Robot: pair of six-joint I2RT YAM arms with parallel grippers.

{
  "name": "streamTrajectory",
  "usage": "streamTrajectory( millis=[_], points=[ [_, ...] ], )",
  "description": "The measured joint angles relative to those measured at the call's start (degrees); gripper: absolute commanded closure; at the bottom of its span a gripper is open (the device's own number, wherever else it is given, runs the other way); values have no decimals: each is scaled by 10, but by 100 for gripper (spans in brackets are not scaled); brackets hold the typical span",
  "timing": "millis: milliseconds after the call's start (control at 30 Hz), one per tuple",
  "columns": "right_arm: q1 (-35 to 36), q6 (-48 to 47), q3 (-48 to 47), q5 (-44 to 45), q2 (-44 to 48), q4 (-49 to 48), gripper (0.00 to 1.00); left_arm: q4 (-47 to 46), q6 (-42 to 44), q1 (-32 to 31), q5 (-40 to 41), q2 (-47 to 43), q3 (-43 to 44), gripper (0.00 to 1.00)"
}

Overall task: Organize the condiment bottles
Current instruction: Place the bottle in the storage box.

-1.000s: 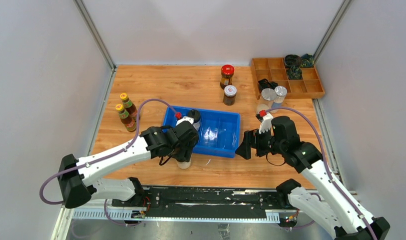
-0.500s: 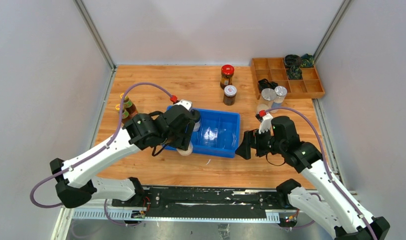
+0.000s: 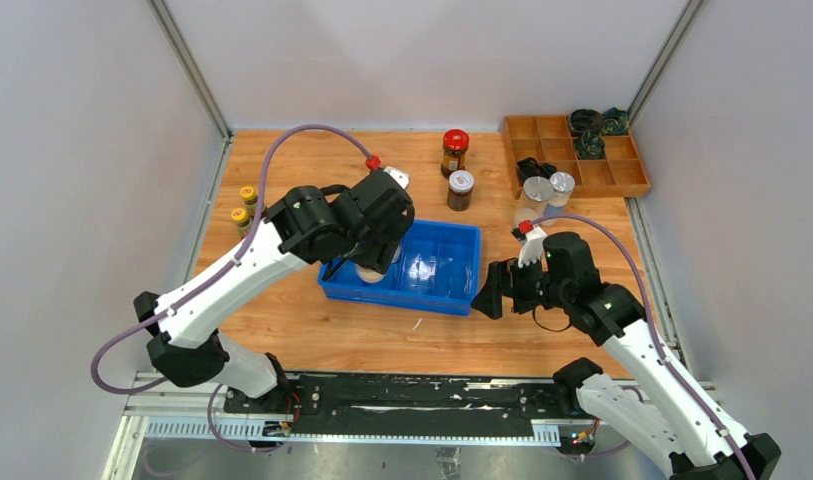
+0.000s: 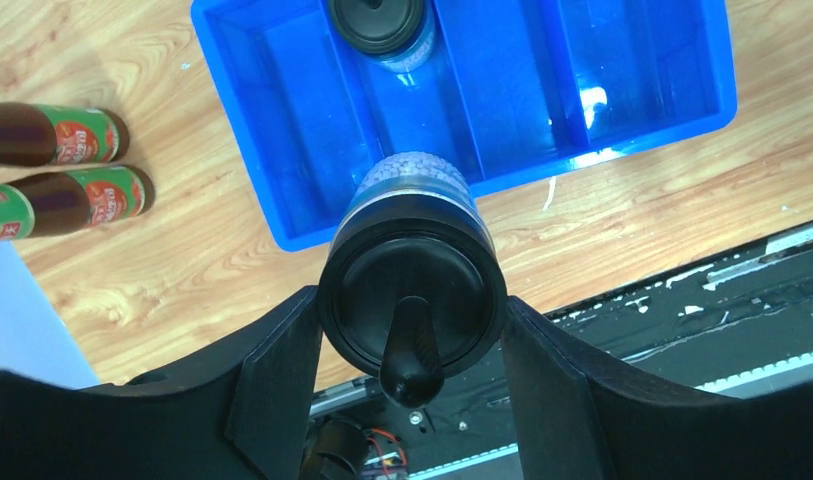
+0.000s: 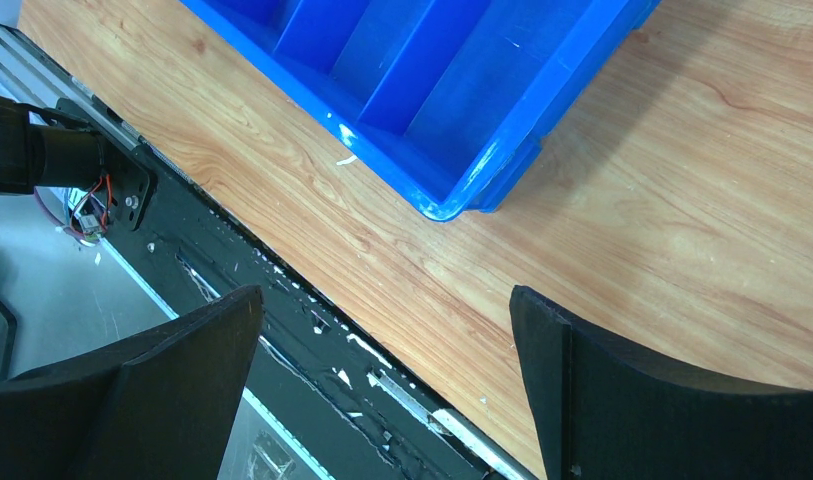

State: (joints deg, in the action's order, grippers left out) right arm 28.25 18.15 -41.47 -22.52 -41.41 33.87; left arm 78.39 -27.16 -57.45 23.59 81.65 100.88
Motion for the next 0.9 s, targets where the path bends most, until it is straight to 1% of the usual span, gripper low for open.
streamTrajectory(
  millis=[167, 533, 767, 900],
  points=[
    [0, 0, 0, 0, 2, 0, 0, 14, 17, 11, -9, 34, 25, 41],
    [0, 0, 1, 0, 9, 0, 0, 15, 30, 56, -31, 87, 52, 42],
    [0, 0, 6, 0, 14, -1, 0, -14, 30, 73, -56, 92, 48, 43],
    [0, 0, 7, -1, 16, -1, 0, -48, 30, 79, -68, 92, 15, 43]
  ],
)
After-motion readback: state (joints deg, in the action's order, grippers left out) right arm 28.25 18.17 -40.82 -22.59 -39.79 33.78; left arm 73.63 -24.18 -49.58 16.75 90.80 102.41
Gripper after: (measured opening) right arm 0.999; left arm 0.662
